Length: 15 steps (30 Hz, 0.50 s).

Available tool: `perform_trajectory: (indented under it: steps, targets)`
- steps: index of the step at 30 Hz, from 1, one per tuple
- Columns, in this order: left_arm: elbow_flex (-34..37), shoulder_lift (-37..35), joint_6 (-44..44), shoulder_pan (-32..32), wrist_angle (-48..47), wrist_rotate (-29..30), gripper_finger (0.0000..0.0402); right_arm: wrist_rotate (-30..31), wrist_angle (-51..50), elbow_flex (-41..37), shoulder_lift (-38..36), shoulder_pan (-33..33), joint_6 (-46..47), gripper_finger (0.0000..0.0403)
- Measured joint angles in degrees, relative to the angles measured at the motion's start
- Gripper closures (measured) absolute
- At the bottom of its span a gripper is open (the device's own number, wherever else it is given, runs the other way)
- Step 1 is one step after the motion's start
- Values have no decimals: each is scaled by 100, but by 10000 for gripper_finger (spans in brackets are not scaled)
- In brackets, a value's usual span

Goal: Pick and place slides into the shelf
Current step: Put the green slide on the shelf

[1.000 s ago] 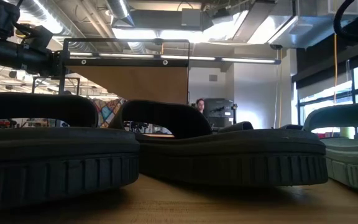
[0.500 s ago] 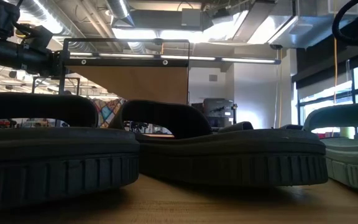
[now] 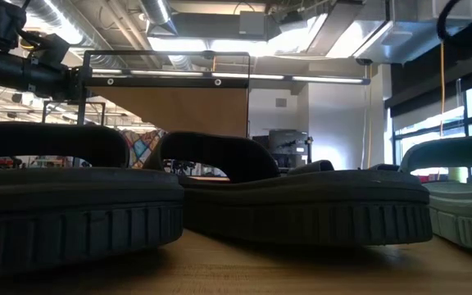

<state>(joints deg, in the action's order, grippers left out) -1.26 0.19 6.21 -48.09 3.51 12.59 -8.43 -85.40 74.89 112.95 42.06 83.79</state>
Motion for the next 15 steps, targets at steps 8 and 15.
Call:
perform_trajectory:
  steps: [8,15]
  targets:
    - [2,0,1,0,0,1,401,630,-455,704,-48,-148,-11,391]
    - [0,1,0,0,0,1,401,1396,-456,1161,-59,-368,-173,391]
